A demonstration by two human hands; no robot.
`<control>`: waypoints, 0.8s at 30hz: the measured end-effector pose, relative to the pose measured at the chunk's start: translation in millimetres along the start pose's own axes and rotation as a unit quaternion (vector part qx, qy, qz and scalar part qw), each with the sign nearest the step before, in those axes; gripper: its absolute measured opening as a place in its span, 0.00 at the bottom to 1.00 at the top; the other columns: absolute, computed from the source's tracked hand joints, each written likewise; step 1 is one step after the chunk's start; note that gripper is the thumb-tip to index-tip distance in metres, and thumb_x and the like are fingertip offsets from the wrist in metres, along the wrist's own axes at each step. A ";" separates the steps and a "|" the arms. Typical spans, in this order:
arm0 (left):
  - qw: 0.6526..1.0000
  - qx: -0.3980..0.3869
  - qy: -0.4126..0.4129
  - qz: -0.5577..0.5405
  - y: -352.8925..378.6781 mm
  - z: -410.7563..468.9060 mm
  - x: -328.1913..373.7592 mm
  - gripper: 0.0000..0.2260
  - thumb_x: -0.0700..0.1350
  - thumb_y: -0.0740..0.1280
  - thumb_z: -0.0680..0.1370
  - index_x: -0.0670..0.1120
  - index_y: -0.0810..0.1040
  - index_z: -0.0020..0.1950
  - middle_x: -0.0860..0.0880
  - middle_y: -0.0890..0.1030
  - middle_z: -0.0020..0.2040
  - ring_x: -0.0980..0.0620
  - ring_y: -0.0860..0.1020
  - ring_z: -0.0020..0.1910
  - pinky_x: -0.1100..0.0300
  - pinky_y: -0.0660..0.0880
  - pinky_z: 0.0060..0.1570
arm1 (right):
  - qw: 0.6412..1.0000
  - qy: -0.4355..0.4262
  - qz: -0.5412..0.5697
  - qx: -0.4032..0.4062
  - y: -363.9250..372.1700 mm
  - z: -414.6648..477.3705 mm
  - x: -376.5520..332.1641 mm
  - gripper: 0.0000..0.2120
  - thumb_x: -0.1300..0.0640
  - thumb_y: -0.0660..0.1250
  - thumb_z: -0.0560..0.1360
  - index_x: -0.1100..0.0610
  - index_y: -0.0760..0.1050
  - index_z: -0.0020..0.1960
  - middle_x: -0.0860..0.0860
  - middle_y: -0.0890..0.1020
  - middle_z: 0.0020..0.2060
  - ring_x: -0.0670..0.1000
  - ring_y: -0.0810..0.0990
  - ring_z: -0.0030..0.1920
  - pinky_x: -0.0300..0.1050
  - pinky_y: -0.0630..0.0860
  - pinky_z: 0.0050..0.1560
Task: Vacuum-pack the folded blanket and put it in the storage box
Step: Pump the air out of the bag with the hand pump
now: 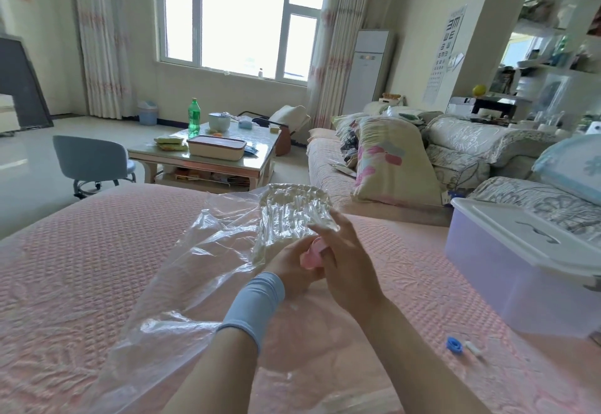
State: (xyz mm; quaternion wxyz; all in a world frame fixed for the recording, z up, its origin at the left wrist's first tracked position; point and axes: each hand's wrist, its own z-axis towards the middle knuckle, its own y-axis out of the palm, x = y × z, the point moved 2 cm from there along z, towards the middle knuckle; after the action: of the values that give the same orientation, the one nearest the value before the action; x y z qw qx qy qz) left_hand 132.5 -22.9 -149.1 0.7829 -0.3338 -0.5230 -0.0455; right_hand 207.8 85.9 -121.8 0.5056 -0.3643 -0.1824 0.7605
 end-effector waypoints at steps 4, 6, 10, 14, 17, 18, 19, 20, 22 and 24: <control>0.997 0.038 -0.002 -0.065 -32.2 4.0 9.5 0.32 0.26 0.58 0.70 0.64 0.74 0.56 0.53 0.78 0.62 0.52 0.78 0.55 0.56 0.77 0.52 | 0.997 0.009 0.057 -0.050 12.7 0.7 5.1 0.34 0.59 0.71 0.76 0.38 0.61 0.75 0.45 0.56 0.77 0.47 0.74 0.63 0.45 0.76 0.59; 0.992 0.086 0.012 -0.094 -49.2 4.2 17.7 0.30 0.26 0.58 0.71 0.62 0.75 0.54 0.51 0.81 0.58 0.51 0.81 0.47 0.61 0.75 0.41 | 0.994 0.035 0.097 -0.044 17.8 3.1 5.5 0.50 0.63 0.74 0.72 0.34 0.46 0.77 0.47 0.59 0.76 0.49 0.73 0.65 0.44 0.76 0.59; 0.996 0.079 0.027 -0.032 -58.8 1.1 29.7 0.10 0.47 0.66 0.78 0.63 0.78 0.53 0.57 0.83 0.48 0.54 0.82 0.42 0.60 0.75 0.42 | 0.968 0.136 0.213 -0.007 37.2 11.3 15.0 0.54 0.64 0.76 0.70 0.41 0.42 0.80 0.49 0.79 0.60 0.49 0.81 0.52 0.36 0.76 0.52; 0.991 0.070 0.039 0.109 -54.7 -0.6 33.1 0.07 0.59 0.66 0.75 0.67 0.77 0.53 0.63 0.81 0.49 0.55 0.80 0.42 0.57 0.77 0.48 | 0.953 0.204 0.220 -0.031 62.8 18.2 25.5 0.28 0.52 0.80 0.67 0.50 0.74 0.65 0.38 0.82 0.48 0.44 0.82 0.51 0.34 0.78 0.49; 0.965 0.105 0.048 0.234 -59.9 3.9 40.5 0.09 0.62 0.63 0.75 0.65 0.78 0.53 0.62 0.81 0.51 0.54 0.78 0.44 0.59 0.74 0.47 | 0.954 0.218 0.204 -0.010 73.5 20.5 28.8 0.23 0.49 0.80 0.64 0.46 0.78 0.56 0.35 0.81 0.42 0.35 0.79 0.46 0.29 0.74 0.44; 0.953 0.114 0.049 0.275 -62.4 5.0 43.5 0.10 0.63 0.63 0.74 0.66 0.78 0.53 0.60 0.81 0.50 0.54 0.78 0.44 0.60 0.72 0.45 | 0.954 0.216 0.208 -0.003 74.4 21.9 28.1 0.23 0.49 0.80 0.64 0.46 0.78 0.57 0.36 0.81 0.40 0.33 0.79 0.45 0.27 0.73 0.42; 0.943 0.119 0.049 0.307 -64.7 6.7 45.8 0.11 0.64 0.62 0.73 0.66 0.78 0.53 0.59 0.82 0.49 0.53 0.78 0.44 0.60 0.70 0.43 | 0.954 0.212 0.210 0.002 75.6 22.8 27.0 0.24 0.49 0.80 0.64 0.47 0.77 0.57 0.37 0.81 0.40 0.33 0.79 0.45 0.27 0.73 0.41; 0.936 0.119 0.047 0.328 -66.6 8.4 47.7 0.11 0.65 0.63 0.72 0.67 0.77 0.53 0.59 0.82 0.49 0.53 0.78 0.45 0.61 0.68 0.42 | 0.955 0.208 0.209 0.002 76.2 23.6 25.9 0.24 0.49 0.81 0.64 0.47 0.76 0.58 0.39 0.82 0.41 0.35 0.80 0.44 0.29 0.74 0.42; 0.933 0.102 0.044 0.341 -68.1 11.3 49.1 0.11 0.62 0.64 0.73 0.66 0.78 0.54 0.58 0.81 0.51 0.51 0.78 0.49 0.60 0.70 0.44 | 0.957 0.199 0.209 -0.010 75.6 23.6 22.7 0.24 0.48 0.80 0.66 0.49 0.76 0.58 0.43 0.83 0.43 0.40 0.81 0.45 0.36 0.77 0.45; 0.937 0.081 0.045 0.338 -68.4 12.3 50.8 0.10 0.58 0.63 0.77 0.61 0.80 0.55 0.57 0.81 0.53 0.51 0.79 0.51 0.57 0.74 0.48 | 0.960 0.186 0.209 -0.029 74.0 22.9 19.4 0.22 0.49 0.79 0.67 0.51 0.76 0.57 0.45 0.83 0.44 0.46 0.82 0.45 0.42 0.77 0.46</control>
State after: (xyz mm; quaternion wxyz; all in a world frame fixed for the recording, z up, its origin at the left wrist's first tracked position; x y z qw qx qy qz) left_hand 116.8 -54.6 -70.7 0.7988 -0.4245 -0.3456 0.2495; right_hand 139.5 74.2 -161.4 0.3494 -0.5439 -0.0267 0.7625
